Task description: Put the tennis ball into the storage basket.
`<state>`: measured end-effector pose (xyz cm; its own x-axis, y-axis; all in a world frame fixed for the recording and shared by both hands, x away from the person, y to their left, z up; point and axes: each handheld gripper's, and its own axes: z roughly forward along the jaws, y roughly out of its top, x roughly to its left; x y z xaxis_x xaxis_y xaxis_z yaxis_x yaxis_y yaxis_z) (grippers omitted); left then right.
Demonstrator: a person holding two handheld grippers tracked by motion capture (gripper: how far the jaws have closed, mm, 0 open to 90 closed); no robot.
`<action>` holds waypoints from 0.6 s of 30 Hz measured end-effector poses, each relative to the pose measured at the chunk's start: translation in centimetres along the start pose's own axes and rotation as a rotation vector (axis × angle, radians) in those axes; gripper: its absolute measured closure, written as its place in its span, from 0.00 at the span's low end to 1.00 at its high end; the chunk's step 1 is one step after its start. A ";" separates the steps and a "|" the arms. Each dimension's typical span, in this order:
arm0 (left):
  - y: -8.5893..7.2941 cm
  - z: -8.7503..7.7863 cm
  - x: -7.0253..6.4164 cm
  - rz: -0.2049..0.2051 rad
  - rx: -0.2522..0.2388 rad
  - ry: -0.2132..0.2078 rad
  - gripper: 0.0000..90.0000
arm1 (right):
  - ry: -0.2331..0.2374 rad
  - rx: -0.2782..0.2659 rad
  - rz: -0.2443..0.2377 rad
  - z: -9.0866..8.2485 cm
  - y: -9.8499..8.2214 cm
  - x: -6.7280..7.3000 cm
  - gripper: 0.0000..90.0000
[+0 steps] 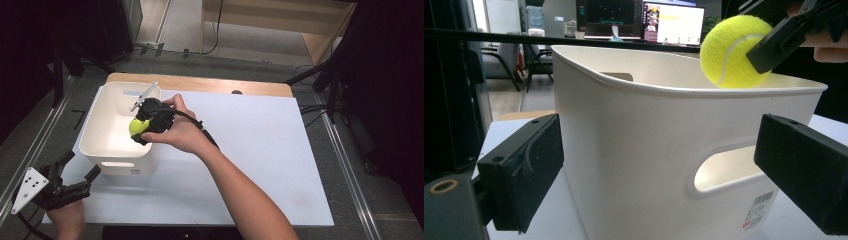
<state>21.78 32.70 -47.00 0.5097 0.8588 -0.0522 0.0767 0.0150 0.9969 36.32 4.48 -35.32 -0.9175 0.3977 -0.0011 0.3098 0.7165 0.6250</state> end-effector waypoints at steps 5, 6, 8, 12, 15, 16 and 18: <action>0.0 0.0 0.0 0.000 -0.001 -0.001 0.06 | -0.002 0.015 -0.003 0.4 -0.1 0.1 0.27; 0.0 0.0 0.0 0.000 0.002 0.000 0.06 | -0.002 0.012 -0.005 0.5 -0.1 0.1 0.27; 0.0 0.0 0.0 0.000 0.002 -0.001 0.06 | -0.003 0.021 -0.002 0.6 -0.1 0.2 0.27; 0.0 0.0 0.0 0.000 0.001 -0.001 0.06 | 0.001 0.038 -0.001 0.9 -0.1 0.3 0.27; 0.0 0.0 0.0 -0.003 0.001 -0.001 0.06 | -0.002 0.048 -0.005 1.2 -0.1 0.4 0.26; 0.0 0.0 0.0 -0.003 0.003 0.001 0.06 | 0.002 0.050 -0.006 1.3 -0.1 0.4 0.26; 0.0 0.0 0.0 -0.001 0.000 0.000 0.06 | 0.002 0.057 -0.007 1.5 -0.1 0.3 0.26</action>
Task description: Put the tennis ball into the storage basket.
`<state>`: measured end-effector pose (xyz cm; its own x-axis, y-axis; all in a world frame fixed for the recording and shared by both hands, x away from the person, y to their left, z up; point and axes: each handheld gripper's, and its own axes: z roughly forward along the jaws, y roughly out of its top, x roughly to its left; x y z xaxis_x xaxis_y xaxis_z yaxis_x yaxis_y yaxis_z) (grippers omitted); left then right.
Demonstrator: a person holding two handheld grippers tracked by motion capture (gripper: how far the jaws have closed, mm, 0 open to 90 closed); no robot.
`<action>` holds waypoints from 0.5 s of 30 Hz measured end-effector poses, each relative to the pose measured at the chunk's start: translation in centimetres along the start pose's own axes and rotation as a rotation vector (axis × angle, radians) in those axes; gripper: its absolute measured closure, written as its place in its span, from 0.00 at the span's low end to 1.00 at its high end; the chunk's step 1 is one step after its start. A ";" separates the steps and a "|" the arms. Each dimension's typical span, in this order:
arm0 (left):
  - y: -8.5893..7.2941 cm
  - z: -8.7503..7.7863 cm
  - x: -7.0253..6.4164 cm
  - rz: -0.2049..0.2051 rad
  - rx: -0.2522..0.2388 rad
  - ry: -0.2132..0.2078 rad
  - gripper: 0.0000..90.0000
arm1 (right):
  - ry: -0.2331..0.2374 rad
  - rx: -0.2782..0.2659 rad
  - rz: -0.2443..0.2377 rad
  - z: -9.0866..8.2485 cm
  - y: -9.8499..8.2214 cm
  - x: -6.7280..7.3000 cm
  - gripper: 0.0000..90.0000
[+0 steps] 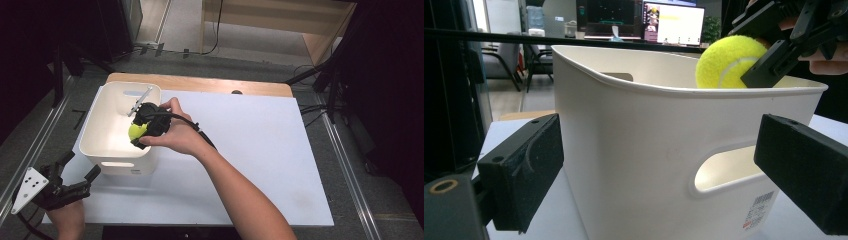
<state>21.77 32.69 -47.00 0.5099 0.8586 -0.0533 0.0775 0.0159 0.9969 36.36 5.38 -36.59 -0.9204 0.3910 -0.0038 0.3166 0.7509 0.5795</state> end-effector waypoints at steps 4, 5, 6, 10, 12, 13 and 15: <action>0.0 0.0 0.0 -0.001 -0.001 0.001 0.06 | 0.006 0.014 0.004 0.3 0.0 0.0 0.26; 0.0 0.0 0.0 -0.002 -0.003 0.001 0.06 | 0.004 0.015 0.004 0.3 0.0 0.1 0.26; 0.0 0.0 0.0 -0.002 -0.003 0.001 0.06 | 0.007 0.017 0.004 0.4 -0.1 0.1 0.26; 0.0 0.0 0.0 -0.002 -0.003 0.001 0.06 | 0.007 0.026 -0.015 0.5 -0.1 0.2 0.26; 0.0 0.0 0.0 -0.002 -0.003 0.001 0.06 | 0.000 0.031 -0.020 0.6 -0.1 0.4 0.25; 0.0 0.0 0.0 -0.002 -0.003 0.001 0.06 | -0.004 0.035 -0.017 0.6 -0.1 0.5 0.25; 0.0 0.0 0.0 -0.001 0.000 0.002 0.06 | -0.009 0.025 -0.015 0.6 -0.1 0.5 0.21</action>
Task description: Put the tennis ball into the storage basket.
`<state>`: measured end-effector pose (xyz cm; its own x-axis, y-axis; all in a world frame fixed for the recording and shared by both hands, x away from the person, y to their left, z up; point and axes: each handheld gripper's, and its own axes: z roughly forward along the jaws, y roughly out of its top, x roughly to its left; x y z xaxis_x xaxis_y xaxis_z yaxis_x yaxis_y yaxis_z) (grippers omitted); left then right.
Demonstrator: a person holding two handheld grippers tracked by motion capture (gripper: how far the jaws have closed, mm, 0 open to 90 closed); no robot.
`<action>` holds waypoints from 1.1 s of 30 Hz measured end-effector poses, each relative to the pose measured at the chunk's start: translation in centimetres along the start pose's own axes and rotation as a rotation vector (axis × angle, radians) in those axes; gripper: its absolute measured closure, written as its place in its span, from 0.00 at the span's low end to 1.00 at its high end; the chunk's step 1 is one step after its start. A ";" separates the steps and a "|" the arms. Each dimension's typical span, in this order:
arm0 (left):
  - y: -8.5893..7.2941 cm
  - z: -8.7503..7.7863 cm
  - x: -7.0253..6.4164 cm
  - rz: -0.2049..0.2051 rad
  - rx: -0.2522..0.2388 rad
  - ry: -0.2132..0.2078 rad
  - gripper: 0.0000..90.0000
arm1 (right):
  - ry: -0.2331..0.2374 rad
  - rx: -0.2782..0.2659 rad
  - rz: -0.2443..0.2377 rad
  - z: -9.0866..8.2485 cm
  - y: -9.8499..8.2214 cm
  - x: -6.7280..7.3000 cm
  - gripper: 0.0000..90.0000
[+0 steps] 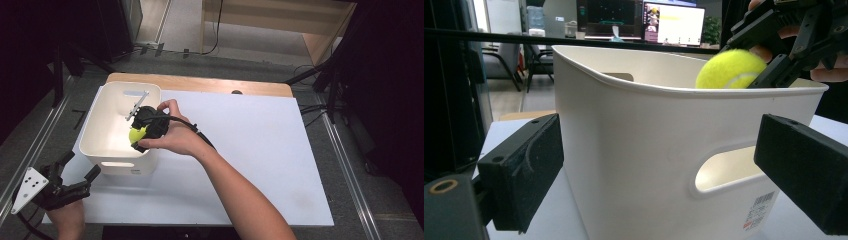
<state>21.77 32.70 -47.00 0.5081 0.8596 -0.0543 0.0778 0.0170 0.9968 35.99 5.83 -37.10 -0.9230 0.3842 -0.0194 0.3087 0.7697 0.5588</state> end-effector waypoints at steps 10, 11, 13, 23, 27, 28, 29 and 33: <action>0.0 0.0 0.0 0.002 0.002 0.002 0.06 | -0.014 -0.083 -0.009 -1.6 -0.2 -0.2 0.10; 0.0 0.0 0.0 0.003 0.002 0.001 0.06 | -0.019 -0.088 -0.004 -1.7 -0.2 -0.2 0.10; 0.0 0.0 0.0 0.002 0.002 0.001 0.06 | -0.019 -0.109 -0.009 -2.1 -0.4 -0.3 0.09; 0.0 0.0 -0.1 0.003 0.003 0.004 0.06 | -0.038 -0.175 0.048 -3.8 -1.9 -1.0 0.01; 0.0 0.1 -0.1 0.008 0.006 0.003 0.06 | -0.059 -0.186 0.066 -4.4 -2.7 -1.4 0.01; 0.0 0.1 -0.1 0.008 0.006 0.004 0.06 | -0.066 -0.188 0.070 -4.5 -2.9 -1.4 0.00; 0.0 0.1 -0.1 0.007 0.005 0.004 0.06 | -0.069 -0.187 0.071 -4.6 -3.1 -1.5 0.00; 0.0 0.1 -0.1 0.008 0.006 0.005 0.06 | -0.087 -0.200 0.092 -5.1 -3.8 -1.8 0.00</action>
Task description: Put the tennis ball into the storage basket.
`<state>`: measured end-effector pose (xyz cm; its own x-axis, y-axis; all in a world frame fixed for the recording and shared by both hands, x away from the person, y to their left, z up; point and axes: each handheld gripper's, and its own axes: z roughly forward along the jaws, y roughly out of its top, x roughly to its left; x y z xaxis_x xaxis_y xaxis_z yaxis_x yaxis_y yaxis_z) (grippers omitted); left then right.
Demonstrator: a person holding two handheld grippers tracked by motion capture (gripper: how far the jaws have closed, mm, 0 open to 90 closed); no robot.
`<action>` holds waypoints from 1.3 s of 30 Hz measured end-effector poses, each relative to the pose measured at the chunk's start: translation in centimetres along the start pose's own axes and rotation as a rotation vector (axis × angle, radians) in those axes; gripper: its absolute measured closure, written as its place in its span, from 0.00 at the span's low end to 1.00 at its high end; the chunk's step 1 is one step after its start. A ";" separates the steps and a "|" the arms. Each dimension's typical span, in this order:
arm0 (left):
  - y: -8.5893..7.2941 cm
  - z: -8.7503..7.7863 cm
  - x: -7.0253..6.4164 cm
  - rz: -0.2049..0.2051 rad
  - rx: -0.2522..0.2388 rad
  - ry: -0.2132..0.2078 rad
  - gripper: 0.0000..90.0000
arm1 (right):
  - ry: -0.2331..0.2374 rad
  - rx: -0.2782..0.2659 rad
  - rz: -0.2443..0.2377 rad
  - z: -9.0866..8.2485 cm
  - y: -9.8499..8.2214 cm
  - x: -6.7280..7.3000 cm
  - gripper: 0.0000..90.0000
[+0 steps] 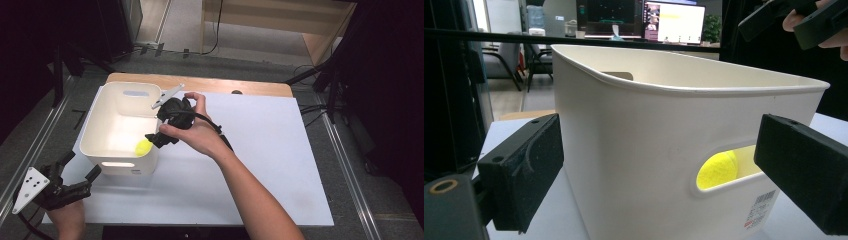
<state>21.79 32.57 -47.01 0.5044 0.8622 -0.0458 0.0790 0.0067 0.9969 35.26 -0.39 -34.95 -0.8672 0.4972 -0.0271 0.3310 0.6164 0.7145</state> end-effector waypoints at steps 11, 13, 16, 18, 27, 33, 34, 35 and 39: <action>0.0 0.0 0.0 0.000 0.002 -0.001 0.06 | -0.022 -0.011 0.017 -1.2 -1.9 -0.7 0.00; 0.0 0.0 0.0 0.002 0.002 -0.001 0.06 | -0.029 -0.008 0.018 -1.4 -2.3 -0.8 0.00; 0.0 0.1 0.0 0.003 0.000 -0.002 0.06 | -0.033 -0.018 0.031 -1.7 -2.9 -1.0 0.00; 0.0 0.0 0.0 0.002 -0.001 0.000 0.06 | -0.036 -0.016 0.043 -1.9 -3.3 -1.1 0.00; -0.1 0.0 -0.1 0.003 0.003 0.002 0.06 | -0.052 -0.012 0.036 -2.7 -4.8 -1.4 0.00; -0.1 0.0 0.0 0.006 0.010 0.006 0.06 | -0.062 -0.022 0.049 -3.6 -5.5 -1.6 0.00; -0.1 0.0 0.0 0.006 0.010 0.007 0.06 | -0.063 -0.024 0.051 -3.7 -5.6 -1.6 0.00; -0.1 0.0 0.0 0.007 0.011 0.007 0.06 | -0.060 -0.026 0.048 -3.8 -5.7 -1.6 0.00; -0.1 0.0 -0.1 0.006 0.007 0.004 0.06 | -0.069 -0.030 0.045 -4.2 -6.3 -1.7 0.00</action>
<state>21.74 32.52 -47.08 0.5011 0.8645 -0.0398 0.0818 -0.0015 0.9967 33.10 -7.66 -36.46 -0.8237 0.5655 -0.0413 0.3574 0.5743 0.7365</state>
